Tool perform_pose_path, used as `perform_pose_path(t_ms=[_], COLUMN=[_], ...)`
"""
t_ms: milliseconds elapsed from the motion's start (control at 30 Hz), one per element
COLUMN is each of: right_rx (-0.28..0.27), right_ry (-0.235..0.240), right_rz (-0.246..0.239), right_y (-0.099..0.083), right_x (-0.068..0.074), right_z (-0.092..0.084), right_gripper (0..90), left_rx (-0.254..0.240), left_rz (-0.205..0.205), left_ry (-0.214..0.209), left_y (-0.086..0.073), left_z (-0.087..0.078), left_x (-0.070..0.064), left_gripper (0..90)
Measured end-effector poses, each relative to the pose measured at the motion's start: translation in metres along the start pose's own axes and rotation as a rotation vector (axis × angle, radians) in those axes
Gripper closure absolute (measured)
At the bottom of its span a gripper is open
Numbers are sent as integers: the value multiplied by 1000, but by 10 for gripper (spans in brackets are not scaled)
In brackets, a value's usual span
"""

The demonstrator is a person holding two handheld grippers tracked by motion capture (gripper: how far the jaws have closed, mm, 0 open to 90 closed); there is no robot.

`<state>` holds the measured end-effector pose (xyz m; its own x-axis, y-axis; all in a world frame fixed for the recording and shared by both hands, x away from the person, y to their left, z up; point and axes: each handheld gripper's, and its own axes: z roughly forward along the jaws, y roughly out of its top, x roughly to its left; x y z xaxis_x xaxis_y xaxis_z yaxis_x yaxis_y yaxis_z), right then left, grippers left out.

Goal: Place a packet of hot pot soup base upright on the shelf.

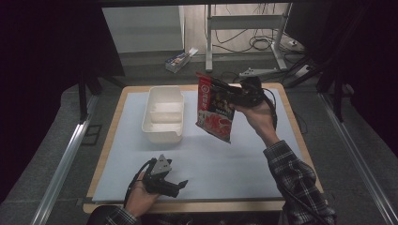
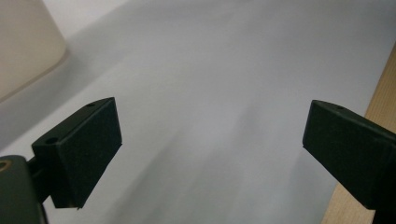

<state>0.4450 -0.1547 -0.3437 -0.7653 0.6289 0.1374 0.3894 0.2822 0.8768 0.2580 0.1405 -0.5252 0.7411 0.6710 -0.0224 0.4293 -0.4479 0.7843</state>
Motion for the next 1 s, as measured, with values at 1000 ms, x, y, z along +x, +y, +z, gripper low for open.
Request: perform_pose_path(t_ms=[1000], right_rx=[-34], right_ry=[56], right_rz=[0], right_y=[42], right_x=[16], right_z=[67], right_gripper=[723], left_rx=[36], left_rz=[18], left_ry=[33], left_y=[-9], left_z=[-5], left_x=[0], left_gripper=[7])
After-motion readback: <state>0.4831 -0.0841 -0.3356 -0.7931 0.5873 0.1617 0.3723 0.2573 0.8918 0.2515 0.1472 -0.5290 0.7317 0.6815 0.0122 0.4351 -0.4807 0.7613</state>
